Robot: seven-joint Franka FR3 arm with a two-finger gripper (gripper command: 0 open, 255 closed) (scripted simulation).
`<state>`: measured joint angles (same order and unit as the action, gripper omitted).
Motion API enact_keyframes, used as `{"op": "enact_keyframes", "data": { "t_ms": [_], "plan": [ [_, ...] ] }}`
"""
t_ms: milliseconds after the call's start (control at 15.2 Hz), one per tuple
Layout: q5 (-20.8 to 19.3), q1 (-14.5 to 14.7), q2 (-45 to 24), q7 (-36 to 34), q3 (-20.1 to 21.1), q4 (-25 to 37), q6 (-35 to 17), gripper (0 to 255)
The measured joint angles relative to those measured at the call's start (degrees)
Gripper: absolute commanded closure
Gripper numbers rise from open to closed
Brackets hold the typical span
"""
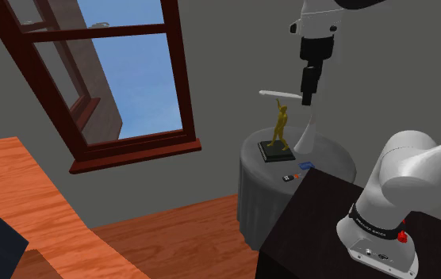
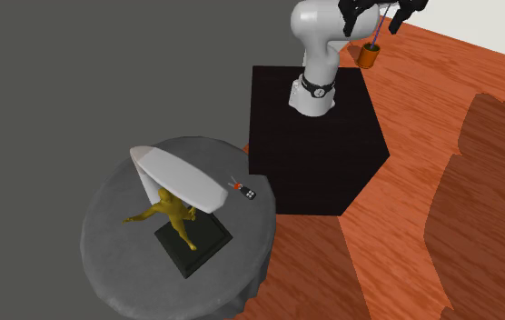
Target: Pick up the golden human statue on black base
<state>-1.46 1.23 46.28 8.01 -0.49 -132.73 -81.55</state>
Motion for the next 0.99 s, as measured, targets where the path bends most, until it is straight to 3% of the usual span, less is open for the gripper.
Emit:
{"op": "enact_keyframes", "data": {
  "t_ms": [396,990],
  "plan": [
    [-2.9,-1.5,-2.6,3.7,-4.1,-1.4,-4.9,0],
    [-7.5,-4.2,-12.8,11.7,-13.6,-2.8,-18.9,0]
  ]
}}
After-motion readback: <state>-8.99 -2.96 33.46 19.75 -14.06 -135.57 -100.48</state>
